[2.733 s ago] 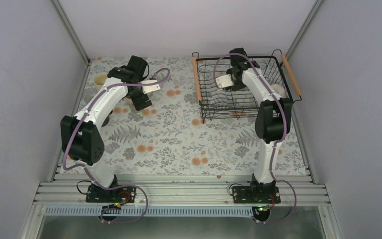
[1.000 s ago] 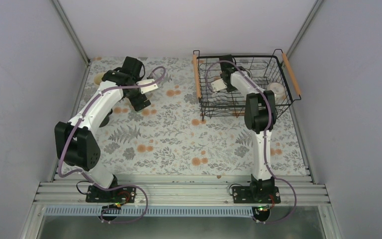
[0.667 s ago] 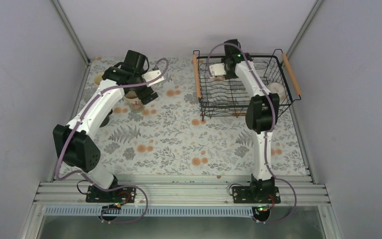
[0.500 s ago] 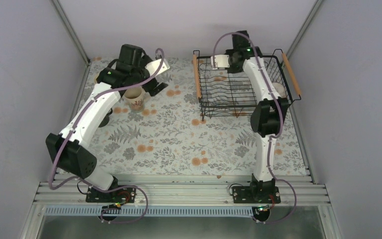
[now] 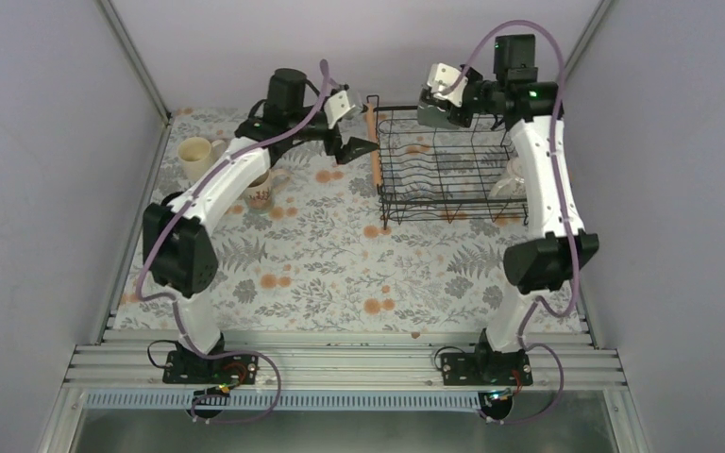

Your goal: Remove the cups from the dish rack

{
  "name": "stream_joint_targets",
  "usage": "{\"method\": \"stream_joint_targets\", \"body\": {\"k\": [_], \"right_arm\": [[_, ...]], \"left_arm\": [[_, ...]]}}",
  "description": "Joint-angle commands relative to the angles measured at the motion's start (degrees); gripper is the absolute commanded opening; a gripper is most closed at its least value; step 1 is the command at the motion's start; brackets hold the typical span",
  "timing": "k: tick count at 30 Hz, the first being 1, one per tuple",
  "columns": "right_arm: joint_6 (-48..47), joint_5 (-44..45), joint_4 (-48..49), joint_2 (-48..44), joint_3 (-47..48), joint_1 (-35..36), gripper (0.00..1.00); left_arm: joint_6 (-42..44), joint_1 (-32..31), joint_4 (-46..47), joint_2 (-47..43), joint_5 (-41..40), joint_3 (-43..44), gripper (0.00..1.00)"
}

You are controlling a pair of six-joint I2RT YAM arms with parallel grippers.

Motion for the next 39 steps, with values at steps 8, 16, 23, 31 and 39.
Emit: {"method": "stream_joint_targets", "body": {"k": [8, 16, 23, 31, 39], "right_arm": [[19.32, -25.4, 18.22, -12.1, -12.48, 0.91, 0.03], [23.21, -29.68, 26.55, -14.64, -20.56, 1.3, 0.03], [25.79, -32.09, 29.62, -14.07, -20.83, 1.42, 0.03], [29.28, -37.07, 30.43, -15.16, -21.33, 1.44, 0.03], [24.86, -32.05, 27.05, -19.43, -23.79, 1.45, 0.13]], "left_arm": [[-7.41, -1.97, -0.63, 6.88, 16.71, 11.14, 1.0], [-10.57, -4.1, 1.48, 4.84, 22.25, 9.72, 1.0], [-12.12, -7.03, 0.18, 4.22, 24.56, 9.04, 0.64], [-11.76, -7.46, -2.15, 5.07, 24.11, 10.59, 0.35], [-9.04, -7.38, -5.29, 2.49, 16.38, 11.67, 0.03]]}}
